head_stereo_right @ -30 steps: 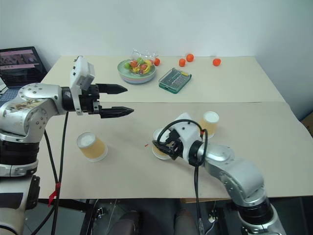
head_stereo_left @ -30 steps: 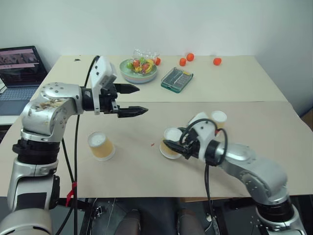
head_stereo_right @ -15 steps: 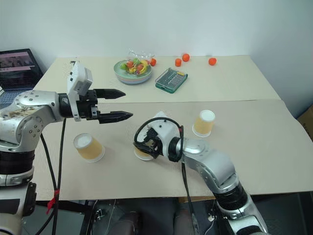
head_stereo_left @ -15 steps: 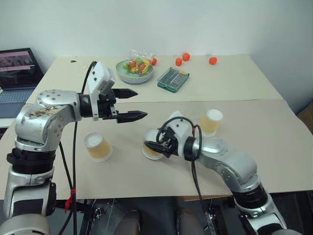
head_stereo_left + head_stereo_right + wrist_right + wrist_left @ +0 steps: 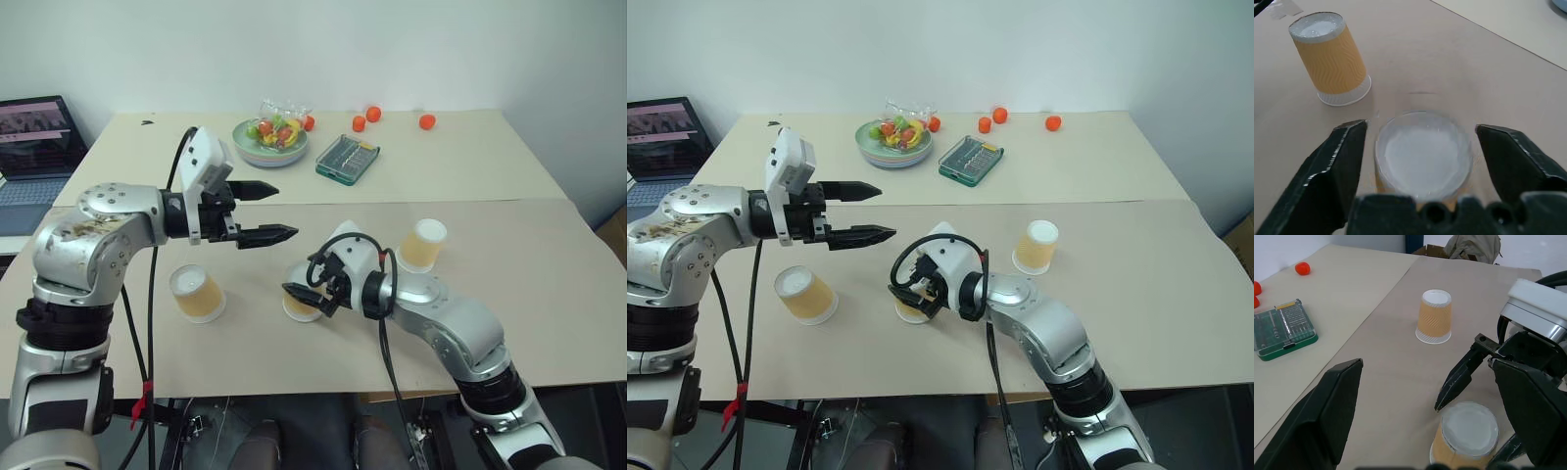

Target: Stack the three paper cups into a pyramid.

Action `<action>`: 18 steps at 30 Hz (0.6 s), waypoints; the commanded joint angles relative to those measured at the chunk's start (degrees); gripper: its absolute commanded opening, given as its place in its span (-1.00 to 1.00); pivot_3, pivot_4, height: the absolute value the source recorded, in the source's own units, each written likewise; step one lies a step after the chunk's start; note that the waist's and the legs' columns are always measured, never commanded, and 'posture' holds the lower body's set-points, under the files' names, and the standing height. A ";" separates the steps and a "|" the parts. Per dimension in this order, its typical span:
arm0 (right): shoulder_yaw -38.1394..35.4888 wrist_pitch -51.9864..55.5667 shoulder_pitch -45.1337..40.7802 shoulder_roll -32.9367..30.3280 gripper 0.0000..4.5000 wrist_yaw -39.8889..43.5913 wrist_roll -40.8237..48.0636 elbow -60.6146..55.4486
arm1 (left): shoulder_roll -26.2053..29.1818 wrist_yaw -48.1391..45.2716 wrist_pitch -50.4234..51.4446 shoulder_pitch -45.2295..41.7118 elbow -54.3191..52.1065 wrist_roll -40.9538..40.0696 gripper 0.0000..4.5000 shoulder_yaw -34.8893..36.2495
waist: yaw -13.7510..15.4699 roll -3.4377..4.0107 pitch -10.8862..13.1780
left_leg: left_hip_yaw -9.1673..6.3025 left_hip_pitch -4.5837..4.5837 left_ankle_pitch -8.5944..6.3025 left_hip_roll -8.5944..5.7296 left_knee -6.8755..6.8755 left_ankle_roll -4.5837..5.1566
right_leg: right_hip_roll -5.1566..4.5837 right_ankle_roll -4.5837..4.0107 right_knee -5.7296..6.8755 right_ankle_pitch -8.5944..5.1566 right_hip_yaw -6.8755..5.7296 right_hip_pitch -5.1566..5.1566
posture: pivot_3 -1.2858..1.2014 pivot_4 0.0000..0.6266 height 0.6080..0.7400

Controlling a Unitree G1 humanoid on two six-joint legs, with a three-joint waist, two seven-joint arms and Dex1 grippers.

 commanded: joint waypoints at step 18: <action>-26.76 14.49 -1.50 -8.55 0.97 2.94 16.91 -12.56 | -1.07 -1.50 -0.29 -2.99 0.93 -1.55 1.00 -0.11 | 0.44 0.00 0.00 | 0.00 -0.01 0.00 0.00 -0.01 0.00 | 0.01 -0.02 -0.01 0.01 0.00 0.00 | 0.03 -0.52 1.00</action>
